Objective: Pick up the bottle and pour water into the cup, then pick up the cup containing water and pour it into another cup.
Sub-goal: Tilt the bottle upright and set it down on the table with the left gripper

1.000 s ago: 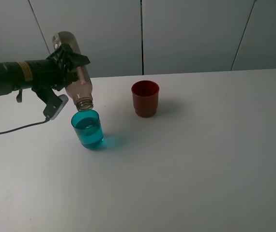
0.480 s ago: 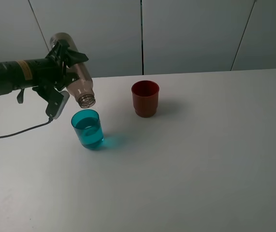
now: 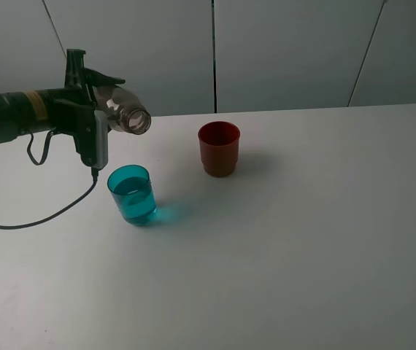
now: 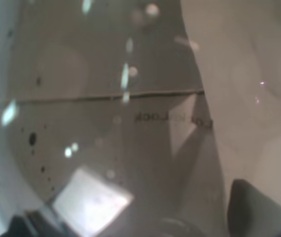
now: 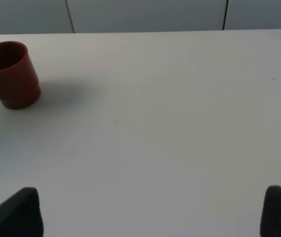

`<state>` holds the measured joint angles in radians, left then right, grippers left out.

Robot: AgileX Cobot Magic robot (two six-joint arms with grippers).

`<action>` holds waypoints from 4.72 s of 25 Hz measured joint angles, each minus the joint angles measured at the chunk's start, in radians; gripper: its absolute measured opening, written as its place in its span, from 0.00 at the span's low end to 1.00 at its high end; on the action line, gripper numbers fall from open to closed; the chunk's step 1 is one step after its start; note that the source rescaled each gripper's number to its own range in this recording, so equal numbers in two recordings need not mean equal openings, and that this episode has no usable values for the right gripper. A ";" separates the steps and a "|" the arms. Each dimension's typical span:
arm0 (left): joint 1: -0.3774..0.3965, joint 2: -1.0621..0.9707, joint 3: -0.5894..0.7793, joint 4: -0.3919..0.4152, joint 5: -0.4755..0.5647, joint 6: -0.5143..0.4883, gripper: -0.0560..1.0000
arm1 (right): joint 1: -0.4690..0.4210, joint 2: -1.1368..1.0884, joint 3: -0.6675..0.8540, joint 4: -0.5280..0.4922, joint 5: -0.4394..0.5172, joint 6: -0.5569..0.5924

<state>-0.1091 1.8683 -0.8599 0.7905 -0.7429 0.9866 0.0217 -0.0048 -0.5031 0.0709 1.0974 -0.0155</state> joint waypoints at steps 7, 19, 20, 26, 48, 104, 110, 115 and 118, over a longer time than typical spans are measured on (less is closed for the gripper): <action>0.038 0.000 0.000 0.000 0.000 -0.313 0.07 | 0.000 0.000 0.000 0.000 0.000 0.000; 0.076 0.000 0.000 0.010 -0.003 -0.885 0.07 | 0.000 0.000 0.000 0.000 0.000 0.000; 0.079 0.000 0.000 0.013 -0.009 -0.917 0.07 | 0.000 0.000 0.000 0.000 0.000 0.000; 0.099 0.024 0.000 0.018 -0.099 -1.064 0.07 | 0.000 0.000 0.000 0.000 0.000 0.000; 0.227 0.277 -0.071 -0.036 -0.436 -1.217 0.07 | 0.000 0.000 0.000 0.000 0.000 0.000; 0.240 0.380 -0.093 -0.070 -0.441 -1.247 0.07 | -0.002 0.000 0.000 0.000 0.000 0.004; 0.240 0.380 -0.093 -0.054 -0.441 -1.247 0.07 | -0.002 0.000 0.000 0.000 0.000 0.004; 0.240 0.380 -0.093 -0.048 -0.441 -1.247 0.07 | -0.002 0.000 0.000 0.000 0.000 0.004; 0.240 0.380 -0.093 -0.046 -0.441 -1.247 0.21 | -0.002 0.000 0.000 0.000 0.000 0.004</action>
<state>0.1311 2.2486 -0.9526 0.7446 -1.1837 -0.2603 0.0195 -0.0048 -0.5031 0.0709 1.0974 -0.0116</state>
